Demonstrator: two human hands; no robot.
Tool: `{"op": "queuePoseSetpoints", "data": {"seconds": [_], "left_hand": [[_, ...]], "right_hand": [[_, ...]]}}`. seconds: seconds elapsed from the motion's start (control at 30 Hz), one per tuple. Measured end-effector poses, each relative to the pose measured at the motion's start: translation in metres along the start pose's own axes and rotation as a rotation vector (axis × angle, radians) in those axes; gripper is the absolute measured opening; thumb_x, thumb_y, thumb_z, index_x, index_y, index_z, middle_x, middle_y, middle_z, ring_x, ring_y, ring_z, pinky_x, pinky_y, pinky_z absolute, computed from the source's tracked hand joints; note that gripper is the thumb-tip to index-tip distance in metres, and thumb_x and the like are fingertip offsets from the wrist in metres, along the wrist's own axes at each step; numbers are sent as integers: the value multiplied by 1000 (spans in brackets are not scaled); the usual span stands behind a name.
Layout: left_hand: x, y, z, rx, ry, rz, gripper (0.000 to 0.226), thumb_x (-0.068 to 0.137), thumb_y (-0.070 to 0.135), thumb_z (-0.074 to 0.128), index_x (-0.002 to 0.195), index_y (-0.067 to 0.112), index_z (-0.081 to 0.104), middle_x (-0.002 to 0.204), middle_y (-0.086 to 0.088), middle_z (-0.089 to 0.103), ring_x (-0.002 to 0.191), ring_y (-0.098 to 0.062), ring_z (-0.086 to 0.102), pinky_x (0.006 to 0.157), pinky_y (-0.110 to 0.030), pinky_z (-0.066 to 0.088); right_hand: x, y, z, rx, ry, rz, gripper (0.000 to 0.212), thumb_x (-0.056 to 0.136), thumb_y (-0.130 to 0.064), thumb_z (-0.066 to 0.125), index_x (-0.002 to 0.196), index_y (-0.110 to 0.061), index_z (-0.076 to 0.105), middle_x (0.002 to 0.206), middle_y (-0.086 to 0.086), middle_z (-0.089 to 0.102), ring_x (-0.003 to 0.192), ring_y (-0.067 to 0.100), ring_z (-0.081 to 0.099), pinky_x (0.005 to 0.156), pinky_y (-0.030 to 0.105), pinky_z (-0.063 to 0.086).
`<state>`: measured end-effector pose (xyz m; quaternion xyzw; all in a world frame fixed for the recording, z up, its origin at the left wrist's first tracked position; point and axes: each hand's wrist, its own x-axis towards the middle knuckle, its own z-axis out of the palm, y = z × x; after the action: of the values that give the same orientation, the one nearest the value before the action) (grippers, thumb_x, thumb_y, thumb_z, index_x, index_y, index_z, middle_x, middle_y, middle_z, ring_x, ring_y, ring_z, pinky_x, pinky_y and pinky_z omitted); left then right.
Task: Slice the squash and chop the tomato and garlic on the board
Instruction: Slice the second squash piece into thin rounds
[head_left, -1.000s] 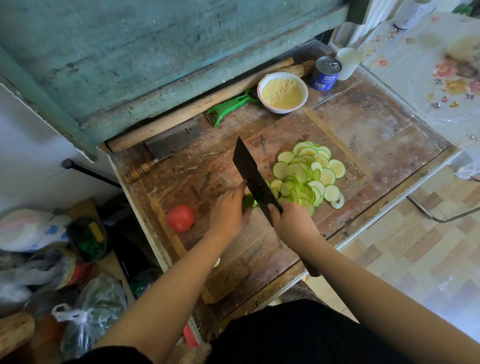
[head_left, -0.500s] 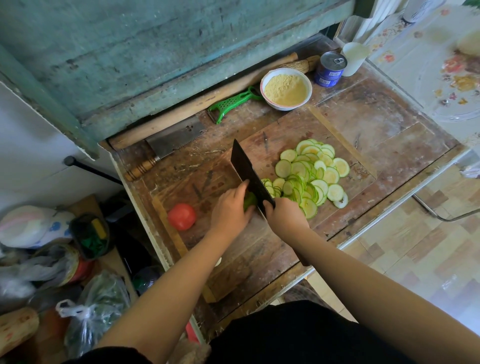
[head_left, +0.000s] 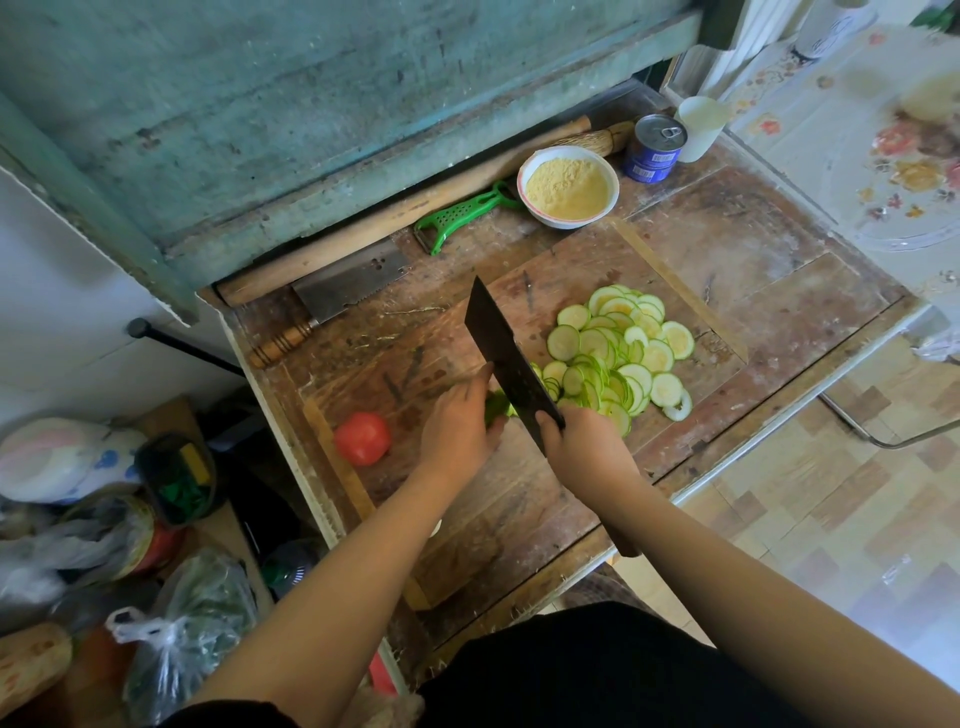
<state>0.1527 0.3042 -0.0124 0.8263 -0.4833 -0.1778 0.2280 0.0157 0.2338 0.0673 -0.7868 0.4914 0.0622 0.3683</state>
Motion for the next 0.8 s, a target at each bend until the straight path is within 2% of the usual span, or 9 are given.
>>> {"op": "queuePoseSetpoints", "data": {"seconds": [0.17, 0.3, 0.4, 0.5, 0.63, 0.7, 0.8], "left_hand": [[0, 0, 0, 3, -4, -5, 66, 85, 30, 65, 142, 17, 35, 118, -3, 61, 111, -24, 55, 87, -37, 47], [2, -1, 0, 2, -17, -10, 66, 84, 27, 66, 141, 14, 36, 117, -6, 61, 110, -26, 55, 88, -39, 49], [0, -1, -1, 0, -16, -1, 66, 84, 25, 67, 141, 11, 37, 119, -12, 60, 112, -30, 54, 90, -41, 47], [0, -1, -2, -7, -21, -4, 69, 84, 26, 66, 144, 12, 34, 122, -12, 58, 114, -29, 53, 91, -40, 46], [1, 1, -1, 7, -55, -16, 71, 83, 27, 64, 145, 17, 30, 121, -7, 57, 114, -26, 52, 89, -38, 48], [1, -1, -1, 12, -52, -14, 72, 82, 26, 63, 145, 18, 29, 121, -6, 58, 113, -26, 53, 90, -38, 47], [1, -2, -1, -9, -46, -29, 73, 83, 26, 63, 146, 18, 28, 120, -5, 59, 112, -24, 53, 91, -39, 47]], "right_hand": [[3, -1, 0, -26, -7, -5, 30, 100, -33, 39, 76, -16, 47, 61, -2, 48, 53, 14, 46, 44, 26, 31], [7, -1, 8, -20, -28, 24, 31, 100, -33, 39, 76, -14, 49, 63, 0, 49, 58, 21, 50, 45, 26, 31], [13, -6, 16, -49, -43, 52, 31, 100, -33, 38, 85, -10, 53, 69, 2, 50, 65, 24, 49, 53, 27, 34], [18, -8, 17, -30, -32, 60, 30, 100, -33, 38, 82, -12, 51, 69, 2, 49, 67, 26, 49, 58, 29, 36], [14, -3, 11, 12, 9, 28, 31, 99, -33, 40, 75, -16, 49, 62, -2, 48, 61, 24, 50, 50, 28, 33], [8, -2, 8, 13, 24, -2, 35, 99, -33, 40, 66, -22, 42, 59, -2, 48, 56, 21, 48, 47, 28, 31], [4, -2, 4, 3, 32, -24, 38, 100, -33, 40, 63, -26, 36, 59, -1, 48, 54, 19, 47, 46, 28, 31]]}}
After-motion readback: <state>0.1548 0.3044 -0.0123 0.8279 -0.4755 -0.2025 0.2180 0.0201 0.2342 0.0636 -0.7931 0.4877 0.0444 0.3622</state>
